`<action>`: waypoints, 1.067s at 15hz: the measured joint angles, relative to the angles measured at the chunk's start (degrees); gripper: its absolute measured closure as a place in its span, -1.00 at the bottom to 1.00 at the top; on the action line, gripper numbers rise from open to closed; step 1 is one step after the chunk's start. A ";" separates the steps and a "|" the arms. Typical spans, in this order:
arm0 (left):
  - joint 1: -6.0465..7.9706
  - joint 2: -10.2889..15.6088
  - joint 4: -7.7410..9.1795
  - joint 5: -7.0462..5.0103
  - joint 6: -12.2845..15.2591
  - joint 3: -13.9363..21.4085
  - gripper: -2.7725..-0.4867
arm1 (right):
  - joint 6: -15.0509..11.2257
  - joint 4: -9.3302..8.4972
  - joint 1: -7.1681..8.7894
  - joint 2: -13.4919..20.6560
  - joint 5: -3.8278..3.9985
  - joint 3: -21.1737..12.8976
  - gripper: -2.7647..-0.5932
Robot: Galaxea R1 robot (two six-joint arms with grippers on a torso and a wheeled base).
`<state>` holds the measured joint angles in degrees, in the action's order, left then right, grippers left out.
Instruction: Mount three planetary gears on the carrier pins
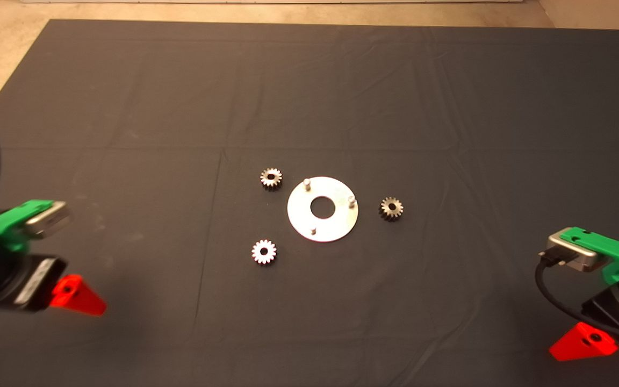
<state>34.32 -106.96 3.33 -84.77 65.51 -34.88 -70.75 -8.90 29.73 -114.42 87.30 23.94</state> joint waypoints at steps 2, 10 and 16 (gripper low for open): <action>0.00 -5.14 -2.38 0.76 0.22 -4.85 -1.00 | 0.02 0.00 -0.02 0.00 0.07 0.00 -0.99; -7.03 -23.71 -7.96 5.77 1.14 -20.54 -1.00 | 0.02 0.00 0.00 -0.04 -0.01 0.00 -0.99; -8.11 -35.68 -10.71 7.07 1.22 -29.16 -1.00 | 0.02 -0.02 -0.02 -0.02 0.06 0.00 -0.99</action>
<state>26.21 -142.64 -7.38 -77.70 66.73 -64.04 -70.73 -8.92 29.72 -114.44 87.36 23.94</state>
